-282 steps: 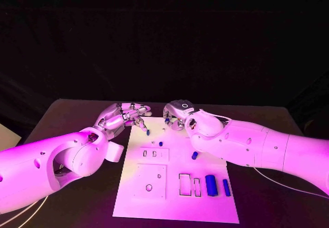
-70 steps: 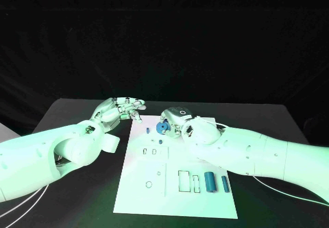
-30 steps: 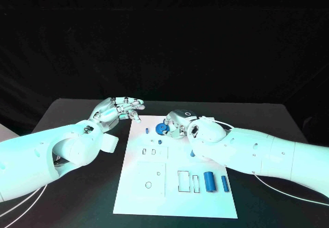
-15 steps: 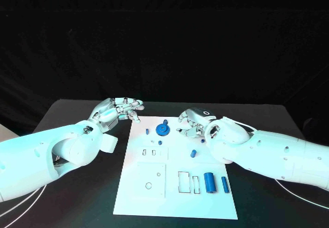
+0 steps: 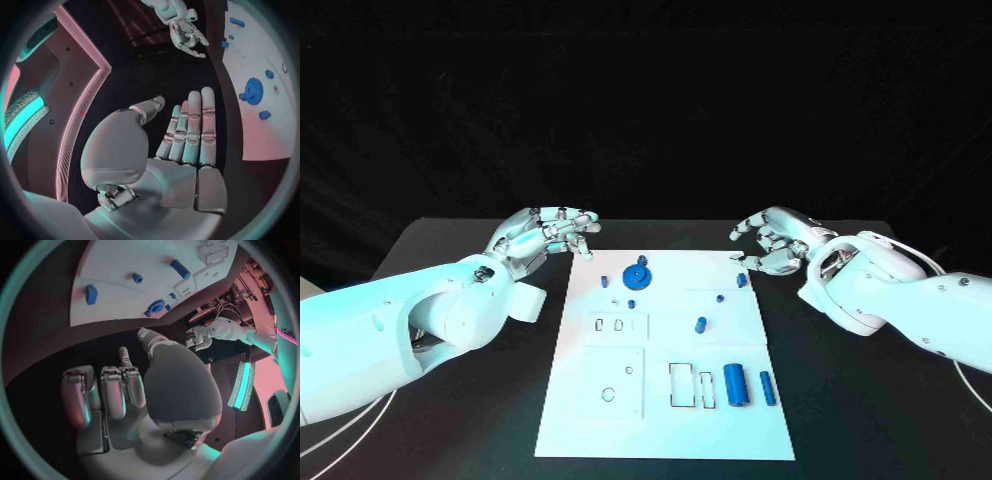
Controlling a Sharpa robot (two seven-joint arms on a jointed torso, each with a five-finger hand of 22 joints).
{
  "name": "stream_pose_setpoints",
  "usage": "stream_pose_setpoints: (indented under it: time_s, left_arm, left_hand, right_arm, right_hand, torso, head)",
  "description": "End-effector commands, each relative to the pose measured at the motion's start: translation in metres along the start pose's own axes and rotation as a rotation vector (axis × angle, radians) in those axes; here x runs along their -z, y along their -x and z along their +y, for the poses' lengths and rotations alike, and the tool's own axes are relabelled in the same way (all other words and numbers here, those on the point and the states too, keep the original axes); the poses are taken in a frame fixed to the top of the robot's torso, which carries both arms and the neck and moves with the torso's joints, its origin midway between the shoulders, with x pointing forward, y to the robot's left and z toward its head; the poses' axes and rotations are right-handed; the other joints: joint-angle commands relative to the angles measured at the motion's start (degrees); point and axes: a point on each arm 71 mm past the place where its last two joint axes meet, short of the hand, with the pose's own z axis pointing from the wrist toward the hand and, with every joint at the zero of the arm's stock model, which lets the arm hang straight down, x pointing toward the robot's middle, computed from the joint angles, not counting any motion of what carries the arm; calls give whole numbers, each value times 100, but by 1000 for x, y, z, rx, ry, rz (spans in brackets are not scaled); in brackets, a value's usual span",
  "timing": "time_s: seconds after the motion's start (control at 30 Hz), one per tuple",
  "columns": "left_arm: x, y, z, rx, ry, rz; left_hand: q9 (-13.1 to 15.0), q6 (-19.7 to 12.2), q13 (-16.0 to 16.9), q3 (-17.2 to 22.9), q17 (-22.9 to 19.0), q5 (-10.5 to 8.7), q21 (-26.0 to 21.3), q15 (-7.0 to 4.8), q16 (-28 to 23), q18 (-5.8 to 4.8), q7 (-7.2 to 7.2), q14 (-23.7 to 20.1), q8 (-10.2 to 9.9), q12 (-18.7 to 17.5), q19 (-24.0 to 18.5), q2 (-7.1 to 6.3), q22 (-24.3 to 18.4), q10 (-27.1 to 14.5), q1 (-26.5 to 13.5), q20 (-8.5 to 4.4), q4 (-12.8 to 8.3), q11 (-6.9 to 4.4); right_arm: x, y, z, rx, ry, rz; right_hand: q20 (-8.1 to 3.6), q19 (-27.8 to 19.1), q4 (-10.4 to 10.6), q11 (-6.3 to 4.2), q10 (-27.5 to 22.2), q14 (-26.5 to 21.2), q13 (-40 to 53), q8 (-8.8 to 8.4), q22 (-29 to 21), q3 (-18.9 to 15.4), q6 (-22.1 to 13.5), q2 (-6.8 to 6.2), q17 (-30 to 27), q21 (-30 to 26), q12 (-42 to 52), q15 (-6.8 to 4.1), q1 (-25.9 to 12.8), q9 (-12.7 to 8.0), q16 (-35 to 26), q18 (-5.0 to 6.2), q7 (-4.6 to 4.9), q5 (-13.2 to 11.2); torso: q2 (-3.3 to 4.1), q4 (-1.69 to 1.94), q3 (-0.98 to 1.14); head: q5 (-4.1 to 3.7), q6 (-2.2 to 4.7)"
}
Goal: Assemble the parts on the task board
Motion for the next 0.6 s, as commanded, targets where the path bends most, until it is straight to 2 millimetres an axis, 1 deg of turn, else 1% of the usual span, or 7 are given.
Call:
stream_pose_setpoints:
  time_s: [0.03, 0.13, 0.17, 0.23, 0.37, 0.47, 0.6]
  left_arm:
    - [-1, -3, -1, 11, -9, 18]
    - [-2, -3, -1, 12, -9, 19]
    - [-2, -3, -1, 13, -9, 20]
    - [-2, -3, -1, 13, -9, 20]
    - [-2, -2, 0, 13, -8, 20]
    - [-2, -2, 0, 12, -8, 19]
    - [-2, -2, 0, 12, -8, 18]
  left_hand:
    - [8, -45, 7, 15, -5, 10, 37, 8, -20, 26, 19, -21, -36, -26, -27, 14, 6, -20, 34, -1, -15, 19]
    - [8, -45, 7, 15, -5, 10, 37, 8, -20, 26, 19, -21, -36, -26, -27, 14, 6, -20, 34, -1, -15, 19]
    - [8, -45, 7, 15, -5, 10, 37, 8, -20, 26, 19, -21, -36, -26, -27, 14, 6, -20, 34, -1, -15, 19]
    - [8, -45, 7, 15, -5, 10, 37, 8, -20, 26, 19, -21, -36, -26, -27, 14, 6, -20, 34, -1, -15, 19]
    - [8, -45, 7, 15, -5, 10, 37, 8, -20, 26, 19, -21, -36, -26, -27, 14, 6, -20, 34, -1, -15, 19]
    - [8, -45, 7, 15, -5, 10, 37, 8, -20, 26, 19, -21, -36, -26, -27, 14, 6, -20, 34, -1, -15, 19]
    - [8, -45, 7, 15, -5, 10, 37, 8, -20, 26, 19, -21, -36, -26, -27, 14, 6, -20, 34, -1, -15, 19]
  right_arm:
    - [4, 0, -14, -55, 22, 78]
    - [6, 1, -28, -51, 1, 83]
    - [7, 1, -33, -49, -8, 86]
    - [8, 0, -38, -47, -16, 89]
    - [10, -5, -48, -44, -31, 101]
    - [10, -11, -53, -40, -40, 111]
    - [7, -18, -58, -36, -54, 118]
  right_hand:
    - [-22, 600, -49, -11, 303, 527, 1211, -25, 1509, -1, 24, -12, 1187, 25, -32, -55, 92, -5, 39, -82, -31, -43]
    - [-32, 600, -71, -17, 293, 529, 1201, -50, 1509, -21, -11, -41, 1195, 25, -44, -61, 134, -11, 42, -82, -32, -59]
    - [-33, 600, -87, -17, 283, 531, 1192, -73, 1509, -44, -48, -62, 1205, 25, -55, -56, 169, -18, 45, -82, -28, -62]
    - [-32, 600, -97, -15, 280, 532, 1189, -94, 1509, -69, -80, -72, 1214, 25, -59, -49, 198, -23, 48, -82, -25, -66]
    - [-28, 600, -122, -13, 271, 535, 1181, -116, 1509, -104, -112, -79, 1224, 25, -69, -45, 265, -27, 51, -82, -24, -64]
    - [-27, 600, -135, -13, 272, 535, 1183, -124, 1509, -113, -123, -72, 1228, 25, -68, -44, 303, -28, 52, -82, -23, -58]
    - [-25, 600, -145, -12, 264, 533, 1176, -130, 1509, -116, -130, -59, 1220, 25, -76, -42, 338, -28, 49, -82, -22, -40]
  torso:
    - [-20, -43, 33]
    - [-24, -52, 45]
    - [-24, -55, 53]
    - [-24, -54, 59]
    - [-19, -43, 45]
    - [-12, -37, 47]
    - [-7, -41, 48]
  head:
    - [-25, -7]
    - [-19, 2]
    - [-15, -5]
    - [-28, -19]
    - [-53, -36]
    - [-58, -54]
    - [-37, -62]
